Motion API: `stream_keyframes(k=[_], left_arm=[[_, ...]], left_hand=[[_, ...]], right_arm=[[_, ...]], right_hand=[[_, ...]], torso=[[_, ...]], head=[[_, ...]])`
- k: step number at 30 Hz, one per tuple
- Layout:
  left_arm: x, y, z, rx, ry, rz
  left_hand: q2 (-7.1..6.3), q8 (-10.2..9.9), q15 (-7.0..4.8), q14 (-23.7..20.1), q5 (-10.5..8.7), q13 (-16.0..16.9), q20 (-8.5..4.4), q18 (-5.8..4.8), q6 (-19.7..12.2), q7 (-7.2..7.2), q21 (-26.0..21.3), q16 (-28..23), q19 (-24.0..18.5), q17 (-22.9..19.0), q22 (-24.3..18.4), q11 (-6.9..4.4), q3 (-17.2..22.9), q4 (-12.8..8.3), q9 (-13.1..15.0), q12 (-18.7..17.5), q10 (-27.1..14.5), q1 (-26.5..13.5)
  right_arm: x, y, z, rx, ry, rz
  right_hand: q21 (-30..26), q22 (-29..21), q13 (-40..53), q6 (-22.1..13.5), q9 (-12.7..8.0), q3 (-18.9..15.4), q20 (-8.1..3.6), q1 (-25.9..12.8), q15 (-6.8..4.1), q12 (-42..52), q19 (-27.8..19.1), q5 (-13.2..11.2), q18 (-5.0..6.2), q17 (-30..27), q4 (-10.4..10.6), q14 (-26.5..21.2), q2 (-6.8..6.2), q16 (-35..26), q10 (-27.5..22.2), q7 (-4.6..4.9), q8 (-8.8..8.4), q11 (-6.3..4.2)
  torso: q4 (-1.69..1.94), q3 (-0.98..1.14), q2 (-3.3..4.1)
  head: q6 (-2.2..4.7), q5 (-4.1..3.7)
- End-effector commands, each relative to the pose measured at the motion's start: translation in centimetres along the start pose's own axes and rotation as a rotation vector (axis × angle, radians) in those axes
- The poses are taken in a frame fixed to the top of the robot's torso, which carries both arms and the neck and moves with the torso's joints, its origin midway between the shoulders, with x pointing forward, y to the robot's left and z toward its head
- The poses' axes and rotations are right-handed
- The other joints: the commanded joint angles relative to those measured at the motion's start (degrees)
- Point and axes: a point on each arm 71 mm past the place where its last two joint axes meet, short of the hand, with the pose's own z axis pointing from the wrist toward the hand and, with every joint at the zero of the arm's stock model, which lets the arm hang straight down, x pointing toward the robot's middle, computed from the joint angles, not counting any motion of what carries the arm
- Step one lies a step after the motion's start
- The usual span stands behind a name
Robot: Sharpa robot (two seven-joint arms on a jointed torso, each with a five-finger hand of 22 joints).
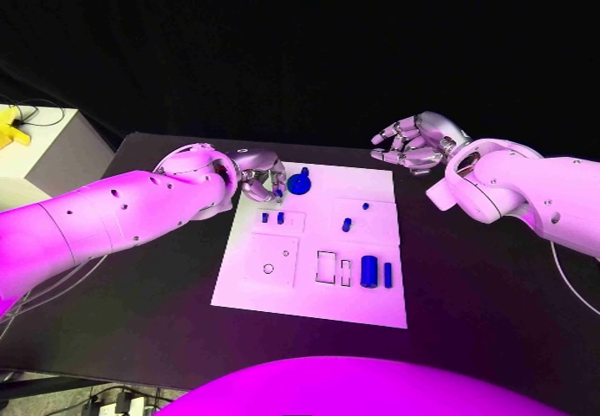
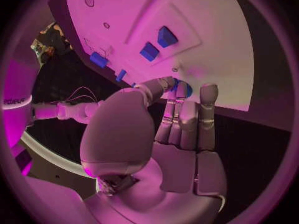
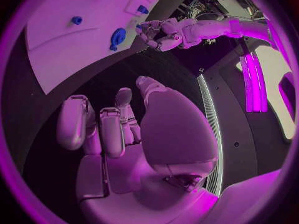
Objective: Assemble the parts on the task board
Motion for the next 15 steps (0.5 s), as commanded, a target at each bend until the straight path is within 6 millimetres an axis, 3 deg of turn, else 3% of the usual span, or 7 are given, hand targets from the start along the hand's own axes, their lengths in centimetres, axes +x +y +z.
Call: stream_keyframes(k=[1, 15], left_arm=[[0.2, -0.14, 0.09, 0.0, 0.027, 0.005], [0.39, -0.06, 0.1, -0.01, 0.051, 0.005]], left_hand=[[-0.42, -0.17, 0.1, 0.01, -0.15, -0.1, 0.09, -0.31, 0.44, 0.04, 0.29, 0.12, -0.28, -0.12, -0.07, 0.02, -0.01, -0.39, -0.04, -0.2, 0.41, 0.28], [-0.41, -0.28, 0.1, -0.08, -0.14, -0.1, 0.09, -0.31, 0.55, 0.02, 0.29, 0.08, -0.35, -0.26, -0.09, 0.0, -0.06, -0.46, -0.01, -0.38, 0.58, 0.33]], right_arm=[[0.16, 0.11, 0.02, -0.014, 0.012, -0.002], [0.19, 0.1, 0.03, -0.014, 0.012, -0.002]], right_hand=[[-0.11, -0.03, -0.05, 0.11, 0.06, 0.32, -0.05, -0.42, -0.54, -0.34, -0.52, 0.33, 0.86, 0.7, 0.08, 1.35, -0.03, -0.16, -0.06, 0.37, 0.29, -0.24], [-0.23, -0.1, -0.16, 0.09, 0.06, 0.4, -0.06, -0.42, -0.55, -0.4, -0.55, 0.45, 0.88, 0.66, 0.07, 1.34, -0.04, -0.2, -0.05, 0.37, 0.31, -0.24]], torso=[[-0.03, -0.01, -0.04], [0.03, -0.04, -0.03]], head=[[0.01, 0.16], [0.01, 0.11]])
